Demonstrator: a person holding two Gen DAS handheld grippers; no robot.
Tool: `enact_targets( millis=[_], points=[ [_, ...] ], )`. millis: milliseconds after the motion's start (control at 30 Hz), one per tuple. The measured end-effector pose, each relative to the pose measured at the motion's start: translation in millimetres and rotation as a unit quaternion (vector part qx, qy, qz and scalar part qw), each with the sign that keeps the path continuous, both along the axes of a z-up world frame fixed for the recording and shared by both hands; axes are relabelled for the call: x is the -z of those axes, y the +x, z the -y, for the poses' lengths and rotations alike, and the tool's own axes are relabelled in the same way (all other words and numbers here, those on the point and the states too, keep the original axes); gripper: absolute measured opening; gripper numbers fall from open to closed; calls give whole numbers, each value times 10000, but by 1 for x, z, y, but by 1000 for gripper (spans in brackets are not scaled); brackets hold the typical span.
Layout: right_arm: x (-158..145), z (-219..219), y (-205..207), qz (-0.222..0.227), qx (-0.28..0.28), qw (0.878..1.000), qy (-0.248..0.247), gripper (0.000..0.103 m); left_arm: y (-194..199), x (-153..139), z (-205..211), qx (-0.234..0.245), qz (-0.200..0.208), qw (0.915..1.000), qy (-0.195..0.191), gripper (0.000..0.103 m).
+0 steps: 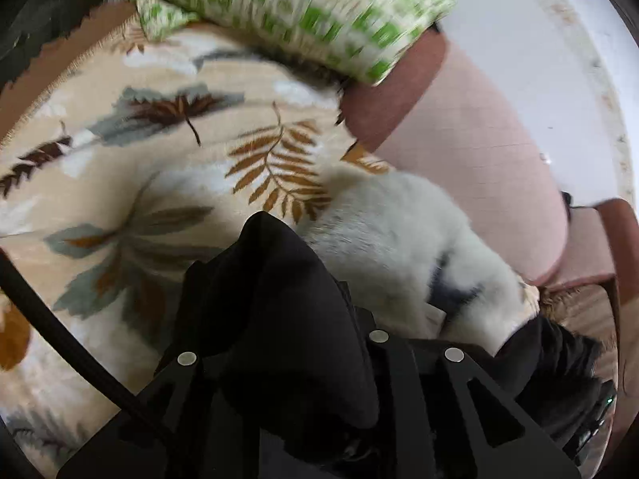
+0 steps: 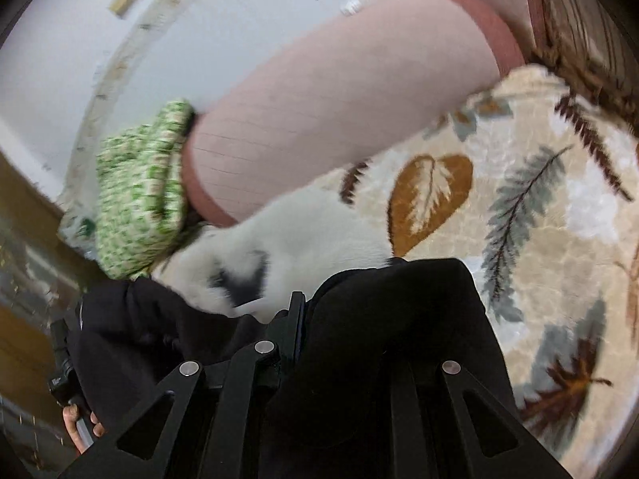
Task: Fold large clothes
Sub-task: 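Grasp the coat hem with both grippers and lift it toward the fur collar, then lay the hem over the fur collar with both grippers and release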
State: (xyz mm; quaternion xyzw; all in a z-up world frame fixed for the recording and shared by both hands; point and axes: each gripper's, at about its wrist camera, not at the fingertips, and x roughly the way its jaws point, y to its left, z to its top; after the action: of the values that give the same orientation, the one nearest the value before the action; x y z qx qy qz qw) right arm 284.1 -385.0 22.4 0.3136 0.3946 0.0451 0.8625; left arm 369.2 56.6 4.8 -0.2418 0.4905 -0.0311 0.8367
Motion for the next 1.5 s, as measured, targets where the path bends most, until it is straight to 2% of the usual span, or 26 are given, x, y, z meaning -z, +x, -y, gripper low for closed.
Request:
enact_targets(
  millis=[133, 233, 367, 433, 500, 567, 633, 667, 733, 767, 833, 867, 933, 1067, 1100, 1167, 1200, 1233, 1300, 1367, 1433, 1500],
  points=[
    [39, 3, 32, -204, 83, 9997, 109, 16, 27, 25, 3, -43, -200, 9998, -54, 19],
    [58, 6, 46, -279, 164, 9993, 181, 16, 36, 39, 7, -37, -213, 9997, -60, 19],
    [79, 17, 50, -356, 219, 9970, 644, 16, 37, 45, 3, 33, -196, 9993, -321, 23],
    [83, 22, 48, -326, 240, 9950, 918, 17, 34, 39, -1, 177, -145, 9980, -594, 36],
    [78, 22, 43, -297, 236, 9951, 912, 19, 26, 25, -4, 288, 12, 9971, -709, 48],
    [64, 18, 38, -218, 178, 9971, 705, 25, 9, 3, -6, 330, 265, 9973, -602, 56],
    [46, 9, 33, -113, 94, 9990, 423, 34, -7, -16, -6, 326, 516, 9971, -446, 72],
    [37, 5, 31, -82, 65, 9995, 285, 37, -18, -26, -7, 209, 655, 9973, -251, 74],
    [24, 0, 24, 0, 74, 9998, 206, 53, -38, -44, -8, -43, 942, 9951, 283, 77],
    [19, -1, 21, 24, 142, 9997, 179, 55, -43, -49, -8, -70, 1014, 9937, 467, 77],
    [9, 1, 13, 70, 291, 9995, 97, 76, -54, -58, -9, -81, 1080, 9913, 744, 77],
    [2, 2, 8, 116, 418, 9991, 0, 82, -61, -62, -9, -69, 1111, 9904, 821, 77],
    [-19, 0, -7, 372, 635, 9968, -316, 83, -76, -71, -9, 13, 1258, 9878, 913, 77],
    [-71, -30, -33, 979, 435, 9881, -1106, 83, -90, -80, 15, 319, 1535, 9790, 1303, 77],
    [-83, -46, -39, 1142, 226, 9848, -1288, 78, -92, -80, 26, 477, 1605, 9766, 1352, 77],
    [-93, -75, -44, 1335, -263, 9812, -1372, 54, -92, -76, 46, 753, 1671, 9733, 1384, 77],
    [-93, -87, -45, 1361, -502, 9800, -1361, 50, -92, -74, 55, 865, 1688, 9718, 1399, 77],
    [-90, -102, -44, 1374, -766, 9782, -1355, 40, -88, -68, 70, 1024, 1707, 9692, 1448, 77],
    [-74, -133, -32, 1248, -1205, 9709, -1651, 34, -76, -57, 90, 1194, 1630, 9657, 1632, 77],
    [-51, -153, -14, 1023, -1285, 9651, -2040, 33, -52, -39, 109, 1216, 1394, 9608, 2063, 77],
    [-28, -158, 4, 824, -1265, 9621, -2271, 33, -24, -19, 113, 965, 1136, 9552, 2556, 77],
    [-3, -154, 30, 580, -1155, 9638, -2331, 33, 3, 0, 104, 655, 832, 9555, 2755, 77]
  ],
)
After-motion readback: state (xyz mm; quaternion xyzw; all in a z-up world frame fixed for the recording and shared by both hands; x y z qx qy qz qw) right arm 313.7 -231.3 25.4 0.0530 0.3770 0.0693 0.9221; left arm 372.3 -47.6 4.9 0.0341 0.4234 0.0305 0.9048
